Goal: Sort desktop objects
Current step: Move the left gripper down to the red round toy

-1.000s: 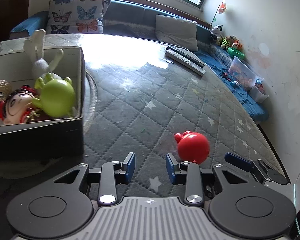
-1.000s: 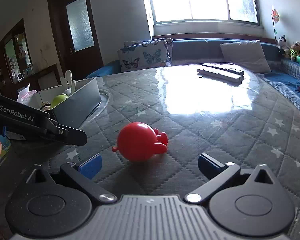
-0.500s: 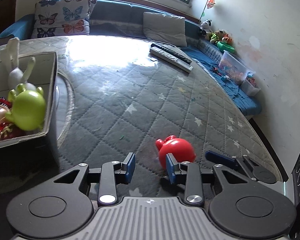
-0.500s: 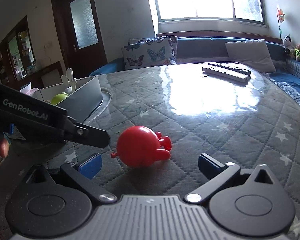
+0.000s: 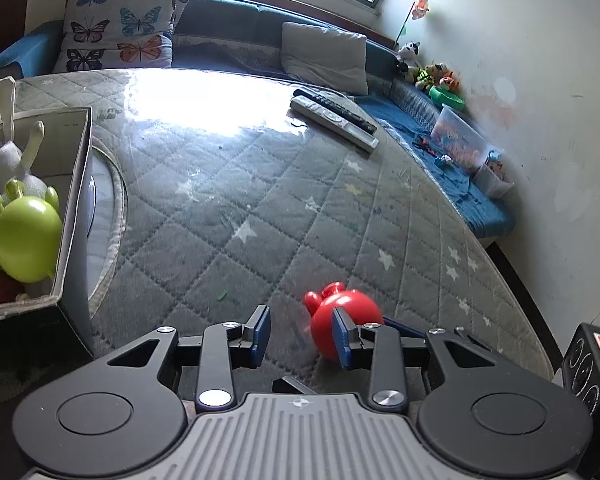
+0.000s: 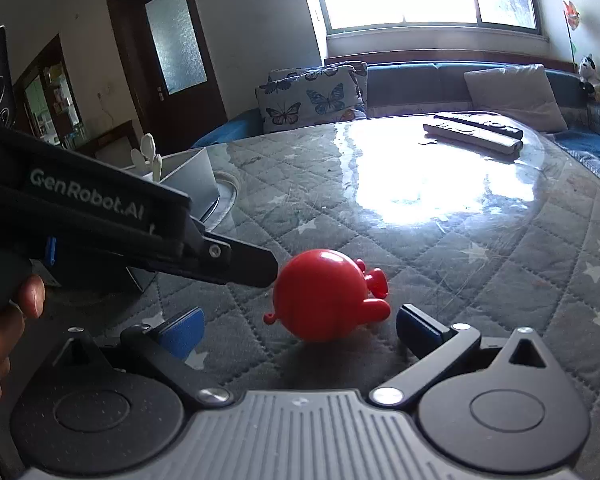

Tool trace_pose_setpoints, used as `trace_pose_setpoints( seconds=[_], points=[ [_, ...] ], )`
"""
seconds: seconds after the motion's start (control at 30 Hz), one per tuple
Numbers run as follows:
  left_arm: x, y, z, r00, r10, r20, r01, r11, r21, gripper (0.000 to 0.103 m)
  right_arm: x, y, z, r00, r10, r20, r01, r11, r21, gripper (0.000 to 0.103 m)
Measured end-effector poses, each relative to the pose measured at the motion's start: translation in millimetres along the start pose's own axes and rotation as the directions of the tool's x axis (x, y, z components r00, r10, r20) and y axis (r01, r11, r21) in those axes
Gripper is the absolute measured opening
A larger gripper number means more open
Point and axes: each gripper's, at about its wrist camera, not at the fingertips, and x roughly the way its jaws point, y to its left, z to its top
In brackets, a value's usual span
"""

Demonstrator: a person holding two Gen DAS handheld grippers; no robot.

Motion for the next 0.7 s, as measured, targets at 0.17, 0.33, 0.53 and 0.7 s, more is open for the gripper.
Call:
trace_pose_setpoints(
  seconds=[0.17, 0.33, 0.53, 0.7],
  points=[
    [5.8, -0.9, 7.8, 1.0, -0.012, -0.008, 0.012, 1.0, -0.012, 0.036, 3.1, 0.2, 2.1, 1.0, 0.005, -0.001, -0.005, 1.0, 0.005, 0.103],
    [11.5, -6.1, 11.9, 1.0, -0.02, -0.013, 0.02, 1.0, 0.001, 0.036, 5.0, 2.3, 3.1, 1.0, -0.002, -0.008, 0.002, 1.0, -0.005, 0.103],
    [15.9, -6.8, 14.5, 1.0, -0.019, -0.019, 0.019, 1.0, -0.003, 0.036, 6.2, 5.1, 3.3, 1.0, -0.016, -0.014, 0.015, 1.0, -0.021, 0.103],
    [17.6, -1.2, 17.2, 1.0, -0.017, -0.021, 0.017, 0.999, -0.041, 0.036, 6.0, 5.0, 3.4, 1.0, -0.005, -0.011, 0.005, 1.0, -0.022, 0.101]
  ],
)
